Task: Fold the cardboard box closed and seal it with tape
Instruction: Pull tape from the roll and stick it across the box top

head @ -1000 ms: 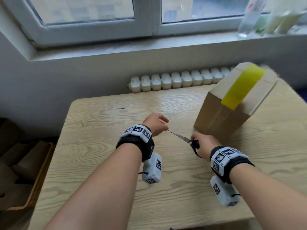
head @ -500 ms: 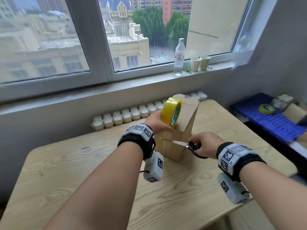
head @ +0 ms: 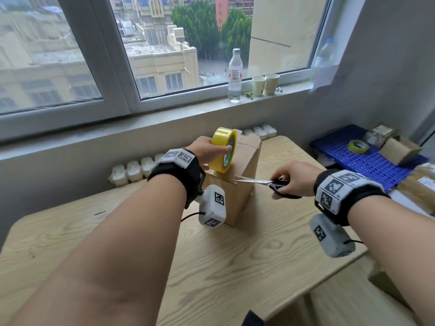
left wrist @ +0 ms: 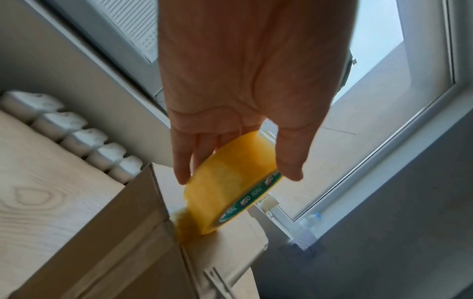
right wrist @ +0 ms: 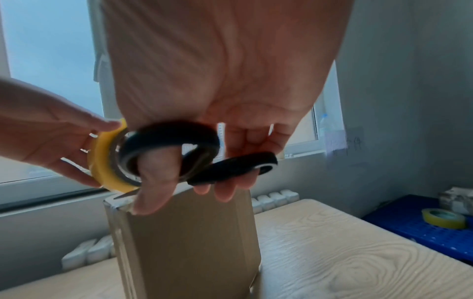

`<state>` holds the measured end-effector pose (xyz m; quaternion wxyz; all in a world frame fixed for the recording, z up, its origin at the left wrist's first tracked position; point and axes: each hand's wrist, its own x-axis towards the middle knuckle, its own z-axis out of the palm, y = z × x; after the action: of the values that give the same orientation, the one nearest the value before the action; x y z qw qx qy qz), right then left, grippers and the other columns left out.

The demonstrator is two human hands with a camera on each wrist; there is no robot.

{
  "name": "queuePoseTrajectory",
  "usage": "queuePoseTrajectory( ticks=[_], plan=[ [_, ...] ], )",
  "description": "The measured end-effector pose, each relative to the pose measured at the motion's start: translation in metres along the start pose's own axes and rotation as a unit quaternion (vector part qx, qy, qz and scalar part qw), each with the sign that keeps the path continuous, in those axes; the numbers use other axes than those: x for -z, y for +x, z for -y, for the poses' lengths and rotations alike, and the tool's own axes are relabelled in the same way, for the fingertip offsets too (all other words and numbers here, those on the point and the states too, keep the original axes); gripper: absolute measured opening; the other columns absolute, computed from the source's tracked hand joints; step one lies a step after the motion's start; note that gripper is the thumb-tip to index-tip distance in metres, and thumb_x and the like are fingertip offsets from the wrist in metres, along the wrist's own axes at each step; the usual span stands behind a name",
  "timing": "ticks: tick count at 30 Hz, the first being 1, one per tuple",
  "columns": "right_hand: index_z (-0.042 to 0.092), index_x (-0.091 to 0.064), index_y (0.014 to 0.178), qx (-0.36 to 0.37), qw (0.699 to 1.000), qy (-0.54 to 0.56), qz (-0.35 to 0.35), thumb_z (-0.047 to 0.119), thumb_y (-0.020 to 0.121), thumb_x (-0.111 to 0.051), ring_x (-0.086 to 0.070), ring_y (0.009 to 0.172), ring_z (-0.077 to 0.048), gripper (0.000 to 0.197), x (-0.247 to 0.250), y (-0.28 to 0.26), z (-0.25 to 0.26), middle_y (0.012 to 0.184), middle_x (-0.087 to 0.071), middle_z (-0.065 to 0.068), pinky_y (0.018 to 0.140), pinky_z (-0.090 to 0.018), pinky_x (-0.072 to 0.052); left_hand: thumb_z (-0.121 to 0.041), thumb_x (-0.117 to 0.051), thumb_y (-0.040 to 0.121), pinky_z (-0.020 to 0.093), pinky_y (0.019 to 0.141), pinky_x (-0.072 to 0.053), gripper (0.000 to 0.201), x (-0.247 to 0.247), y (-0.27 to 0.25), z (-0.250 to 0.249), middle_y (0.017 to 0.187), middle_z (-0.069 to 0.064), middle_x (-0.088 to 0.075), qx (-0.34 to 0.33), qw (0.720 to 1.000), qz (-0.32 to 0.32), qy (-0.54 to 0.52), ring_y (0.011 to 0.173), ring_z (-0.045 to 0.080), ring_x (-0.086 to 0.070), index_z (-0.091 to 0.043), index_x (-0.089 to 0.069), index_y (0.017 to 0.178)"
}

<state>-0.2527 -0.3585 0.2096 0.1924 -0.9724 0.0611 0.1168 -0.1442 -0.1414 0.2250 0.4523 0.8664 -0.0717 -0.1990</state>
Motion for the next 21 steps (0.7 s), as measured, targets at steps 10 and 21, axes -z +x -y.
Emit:
queuePoseTrajectory(
  ticks=[10,21],
  plan=[
    [0.031,-0.071,0.091,0.039,0.999,-0.001,-0.026,0.032,0.078,-0.073,-0.062,0.088,-0.009,0.013,-0.022,0.026,0.011,0.079,-0.064,0.017,0.078,-0.028,-0.053,-0.036,-0.067,0.087,0.050,0.097,-0.050,0.043,0.002,0.003,0.001,0.123,0.010,-0.063,0.026,0.998,-0.005,-0.049,0.112,0.028,-0.061,-0.013,-0.058,0.123],
    [0.031,-0.073,0.087,0.029,0.999,0.026,-0.019,0.030,0.074,-0.077,-0.061,0.080,-0.005,0.013,-0.014,0.035,0.015,0.077,-0.066,0.015,0.070,-0.023,-0.050,-0.036,-0.065,0.088,0.050,0.099,-0.048,0.049,0.004,0.004,0.002,0.127,0.010,-0.059,0.036,0.996,-0.003,-0.079,0.116,0.030,-0.058,-0.013,-0.052,0.130]
  ],
)
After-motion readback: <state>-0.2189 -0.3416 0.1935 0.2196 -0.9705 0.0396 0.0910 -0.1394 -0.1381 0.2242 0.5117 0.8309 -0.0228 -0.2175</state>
